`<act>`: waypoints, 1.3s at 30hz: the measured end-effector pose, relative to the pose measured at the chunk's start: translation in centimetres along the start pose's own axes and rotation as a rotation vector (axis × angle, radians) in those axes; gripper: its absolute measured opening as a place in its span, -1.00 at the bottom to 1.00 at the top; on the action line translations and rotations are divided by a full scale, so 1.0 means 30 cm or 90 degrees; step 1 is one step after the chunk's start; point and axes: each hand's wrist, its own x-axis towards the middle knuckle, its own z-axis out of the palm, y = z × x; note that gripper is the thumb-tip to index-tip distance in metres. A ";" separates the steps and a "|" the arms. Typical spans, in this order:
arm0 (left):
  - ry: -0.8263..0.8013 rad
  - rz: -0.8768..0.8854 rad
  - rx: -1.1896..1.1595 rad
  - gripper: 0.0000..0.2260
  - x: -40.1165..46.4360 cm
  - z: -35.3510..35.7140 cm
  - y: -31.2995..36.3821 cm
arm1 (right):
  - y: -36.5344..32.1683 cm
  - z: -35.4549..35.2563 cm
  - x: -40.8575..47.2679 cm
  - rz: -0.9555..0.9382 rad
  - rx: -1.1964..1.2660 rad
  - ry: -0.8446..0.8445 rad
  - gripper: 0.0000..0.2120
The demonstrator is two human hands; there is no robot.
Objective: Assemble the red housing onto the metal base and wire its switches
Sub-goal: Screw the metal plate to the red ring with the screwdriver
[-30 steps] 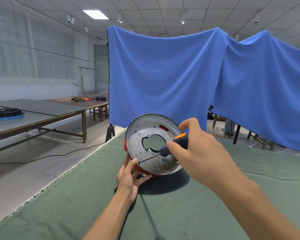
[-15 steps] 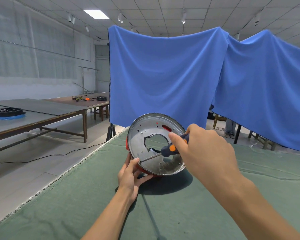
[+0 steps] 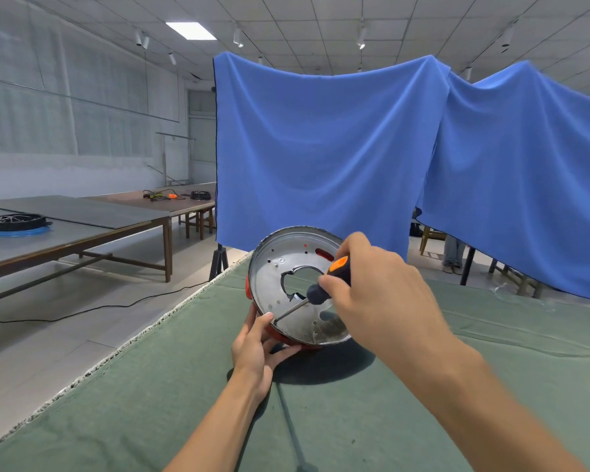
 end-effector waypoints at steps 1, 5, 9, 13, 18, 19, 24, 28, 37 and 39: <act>-0.003 0.001 0.002 -0.67 0.002 0.000 -0.001 | -0.002 -0.001 0.000 0.002 -0.034 0.020 -0.73; -0.001 0.003 0.019 -0.65 -0.002 0.003 -0.002 | 0.004 -0.013 0.000 0.027 -0.127 0.055 -0.60; 0.000 0.010 0.011 -0.62 -0.007 0.007 0.000 | 0.017 -0.019 -0.005 0.028 0.016 -0.052 -0.73; -0.021 0.018 0.035 -0.61 -0.019 0.012 0.002 | -0.006 -0.020 -0.002 0.040 -0.065 0.041 -0.62; -0.026 0.010 0.047 -0.60 -0.024 0.013 0.001 | -0.034 -0.016 0.010 0.001 -0.046 0.010 -0.67; -0.024 0.009 0.046 -0.60 -0.025 0.015 0.003 | -0.036 -0.019 0.012 -0.008 -0.015 0.001 -0.71; -0.025 0.014 0.051 -0.61 -0.027 0.017 0.003 | -0.045 -0.014 0.016 -0.007 -0.149 0.084 -0.63; -0.026 0.011 0.049 -0.62 -0.025 0.017 0.005 | -0.032 -0.023 0.022 0.014 -0.110 0.013 -0.65; -0.037 0.005 0.067 -0.69 -0.035 0.021 0.004 | -0.058 -0.040 0.030 0.006 -0.145 0.070 -0.55; -0.033 0.003 0.065 -0.69 -0.032 0.022 0.006 | -0.054 -0.037 0.036 0.002 -0.129 0.045 -0.59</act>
